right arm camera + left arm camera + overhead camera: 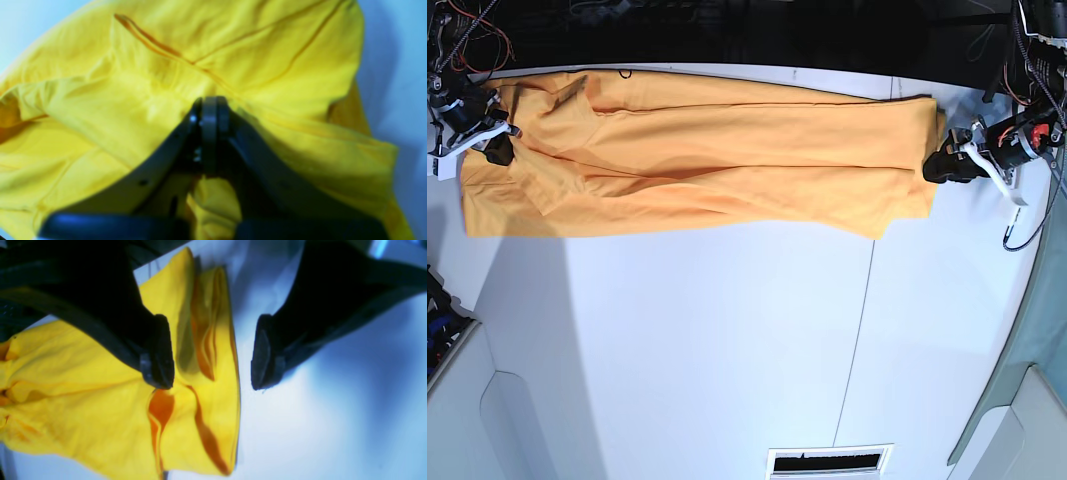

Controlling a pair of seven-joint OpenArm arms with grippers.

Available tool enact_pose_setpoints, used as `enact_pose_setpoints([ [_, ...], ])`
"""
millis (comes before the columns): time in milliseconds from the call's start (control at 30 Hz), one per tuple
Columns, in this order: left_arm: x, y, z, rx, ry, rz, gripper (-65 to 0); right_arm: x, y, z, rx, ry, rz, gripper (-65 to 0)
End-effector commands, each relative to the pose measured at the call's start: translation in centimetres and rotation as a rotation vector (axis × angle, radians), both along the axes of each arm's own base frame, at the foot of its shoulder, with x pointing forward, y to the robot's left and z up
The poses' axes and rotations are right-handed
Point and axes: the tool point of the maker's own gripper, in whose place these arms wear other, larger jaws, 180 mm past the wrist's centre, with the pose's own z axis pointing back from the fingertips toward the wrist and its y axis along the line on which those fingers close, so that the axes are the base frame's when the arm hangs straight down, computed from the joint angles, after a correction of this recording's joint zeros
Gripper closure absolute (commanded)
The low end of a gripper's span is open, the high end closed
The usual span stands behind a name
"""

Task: Layout the t-shirt on the table in an organized manner, then fold the t-shirt properly
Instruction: 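Pull the folded shirt ends apart with both grippers to straighten it, then carry the hem end with the left gripper over toward the collar end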

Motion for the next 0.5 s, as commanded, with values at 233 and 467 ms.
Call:
enact_pose_setpoints([
  [233, -0.1, -2.3, -0.6, -0.076, 0.004, -0.020, -40.8, 0.7, -0.7, 0.9, -0.020, -0.024, 0.006, 0.0],
  [467, -1.4, -5.7, -1.8, -0.101, 0.052, -0.132, -40.8, 0.6, -0.7, 0.8, -0.020, -0.019, 0.008, 0.0],
])
